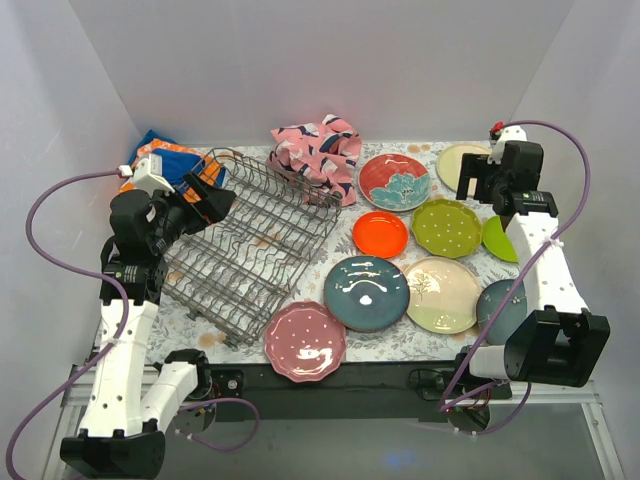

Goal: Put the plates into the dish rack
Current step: Grab a plate with the right arm

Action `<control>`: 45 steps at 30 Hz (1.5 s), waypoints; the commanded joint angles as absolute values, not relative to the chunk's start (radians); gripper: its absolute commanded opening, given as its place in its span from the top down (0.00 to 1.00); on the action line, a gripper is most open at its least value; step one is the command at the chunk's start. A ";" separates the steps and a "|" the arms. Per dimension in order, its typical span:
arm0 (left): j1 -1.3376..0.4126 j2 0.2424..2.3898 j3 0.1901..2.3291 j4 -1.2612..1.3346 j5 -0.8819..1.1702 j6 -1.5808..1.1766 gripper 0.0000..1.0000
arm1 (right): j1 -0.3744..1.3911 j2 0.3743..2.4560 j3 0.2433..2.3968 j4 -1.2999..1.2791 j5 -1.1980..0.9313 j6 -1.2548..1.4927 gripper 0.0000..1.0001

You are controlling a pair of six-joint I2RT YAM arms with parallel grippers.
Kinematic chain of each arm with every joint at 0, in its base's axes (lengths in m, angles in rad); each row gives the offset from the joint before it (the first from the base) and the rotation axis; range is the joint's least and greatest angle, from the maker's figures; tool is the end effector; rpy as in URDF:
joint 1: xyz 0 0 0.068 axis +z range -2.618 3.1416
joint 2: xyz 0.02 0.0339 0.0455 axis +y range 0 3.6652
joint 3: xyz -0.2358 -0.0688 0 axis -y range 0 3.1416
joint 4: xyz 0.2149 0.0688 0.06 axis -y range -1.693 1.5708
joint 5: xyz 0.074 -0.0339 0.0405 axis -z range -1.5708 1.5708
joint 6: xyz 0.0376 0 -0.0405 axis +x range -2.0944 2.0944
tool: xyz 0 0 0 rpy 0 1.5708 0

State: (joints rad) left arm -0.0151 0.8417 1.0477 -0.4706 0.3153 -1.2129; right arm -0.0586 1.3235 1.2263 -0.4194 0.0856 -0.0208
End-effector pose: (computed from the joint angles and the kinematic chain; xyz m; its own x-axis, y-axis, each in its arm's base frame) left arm 0.1667 -0.0142 0.3633 -0.3854 -0.8847 -0.2622 -0.1351 0.3351 -0.9324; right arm 0.2782 -0.0195 0.3259 -0.4957 0.0083 -0.8684 0.1223 0.9907 -0.0603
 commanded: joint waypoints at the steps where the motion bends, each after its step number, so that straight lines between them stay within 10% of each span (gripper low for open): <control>1: -0.011 0.848 1.068 -0.492 0.339 -1.215 0.02 | -0.061 1.322 1.281 -0.407 -0.026 -0.024 0.02; 24: -0.012 0.827 1.046 -0.540 0.353 -1.243 0.02 | -0.020 1.710 1.488 -0.732 -0.623 -0.338 0.01; 45: -0.011 0.815 1.023 -0.551 0.344 -1.266 0.02 | -0.002 1.744 1.166 -0.474 -0.726 -0.039 0.12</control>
